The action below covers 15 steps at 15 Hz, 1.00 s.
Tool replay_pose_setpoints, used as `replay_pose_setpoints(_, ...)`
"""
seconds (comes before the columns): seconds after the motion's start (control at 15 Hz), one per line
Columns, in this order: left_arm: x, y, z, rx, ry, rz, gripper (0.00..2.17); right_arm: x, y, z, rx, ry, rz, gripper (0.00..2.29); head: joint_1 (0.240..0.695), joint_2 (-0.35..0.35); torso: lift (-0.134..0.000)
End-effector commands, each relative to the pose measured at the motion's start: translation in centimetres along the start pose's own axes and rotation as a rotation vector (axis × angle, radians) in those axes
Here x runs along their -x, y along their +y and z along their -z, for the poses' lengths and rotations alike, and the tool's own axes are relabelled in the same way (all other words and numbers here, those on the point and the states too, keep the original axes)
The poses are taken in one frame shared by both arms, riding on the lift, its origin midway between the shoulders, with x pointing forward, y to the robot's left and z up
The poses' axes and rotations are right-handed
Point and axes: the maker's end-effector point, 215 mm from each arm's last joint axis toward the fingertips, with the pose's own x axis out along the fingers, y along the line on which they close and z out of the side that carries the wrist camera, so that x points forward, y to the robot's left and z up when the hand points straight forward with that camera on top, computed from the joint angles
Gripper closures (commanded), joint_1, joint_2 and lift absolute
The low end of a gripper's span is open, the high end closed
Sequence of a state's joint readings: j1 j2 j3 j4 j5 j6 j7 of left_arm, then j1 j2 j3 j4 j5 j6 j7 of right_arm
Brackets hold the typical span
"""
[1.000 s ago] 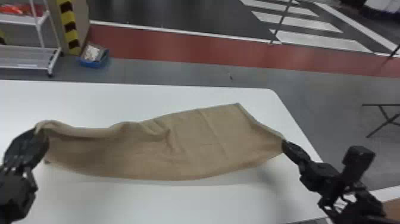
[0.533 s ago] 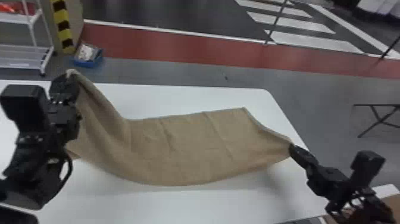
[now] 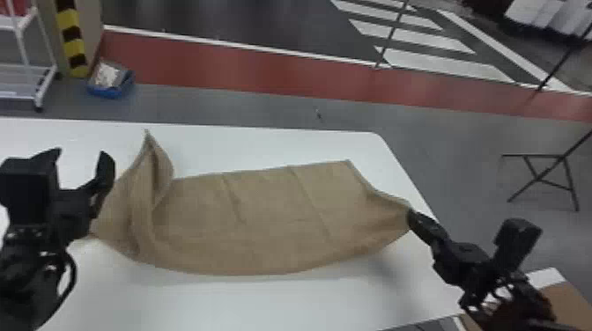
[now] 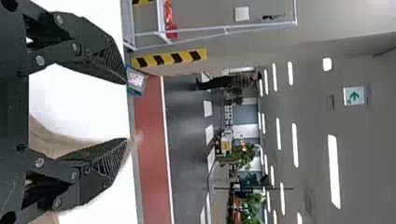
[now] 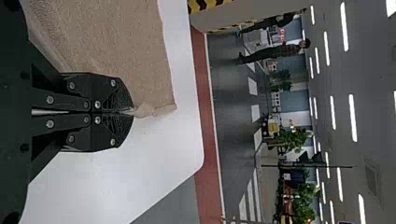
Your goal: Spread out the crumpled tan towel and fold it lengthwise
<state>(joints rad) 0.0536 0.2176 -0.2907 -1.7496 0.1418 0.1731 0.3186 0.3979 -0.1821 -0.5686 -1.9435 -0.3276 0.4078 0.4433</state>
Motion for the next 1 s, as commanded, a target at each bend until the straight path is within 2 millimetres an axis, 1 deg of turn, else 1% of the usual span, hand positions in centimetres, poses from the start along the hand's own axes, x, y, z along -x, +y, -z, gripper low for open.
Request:
replay_pose_setpoints(0.0,1.6,2.9,1.9,-0.006,0.029,-0.038,0.02,-0.6,0.7,0.2,-0.005,0.0,-0.013,1.42,0.695,-0.304,-0.124)
replay_pose_setpoints(0.07,2.4,4.1,2.5,-0.002,0.035,-0.055,0.02,-0.8,1.1,0.1,-0.006,-0.001,-0.02,1.42,0.695,-0.291,-0.124)
replay_pose_setpoints(0.27,4.7,5.2,5.0,0.017,0.088,-0.045,0.02,-0.9,1.3,0.3,-0.005,0.0,-0.021,1.42,0.695,-0.255,-0.124)
replay_pose_setpoints(0.33,5.2,5.1,5.5,0.017,0.099,-0.043,0.02,-0.9,1.3,0.2,-0.004,-0.002,-0.023,1.42,0.695,-0.251,-0.124)
replay_pose_setpoints(0.47,6.4,4.8,7.3,0.009,0.164,-0.036,0.06,-0.7,1.4,0.5,-0.007,0.001,-0.023,1.42,0.695,-0.246,-0.124)
replay_pose_setpoints(0.53,7.1,4.6,7.9,0.014,0.184,-0.028,0.28,-0.7,1.4,0.7,-0.011,0.003,-0.023,1.42,0.695,-0.246,-0.124)
replay_pose_setpoints(0.67,8.0,4.0,8.7,0.019,0.208,-0.005,0.63,-0.6,1.2,0.9,-0.013,0.004,-0.019,1.42,0.695,-0.253,-0.124)
replay_pose_setpoints(0.8,8.1,3.9,9.7,0.025,0.236,0.003,0.64,-0.6,1.3,0.9,-0.012,0.002,-0.021,1.42,0.695,-0.262,-0.124)
replay_pose_setpoints(0.93,8.0,3.7,10.0,0.033,0.242,0.01,0.64,-0.7,1.3,0.9,-0.012,0.001,-0.022,1.42,0.695,-0.266,-0.124)
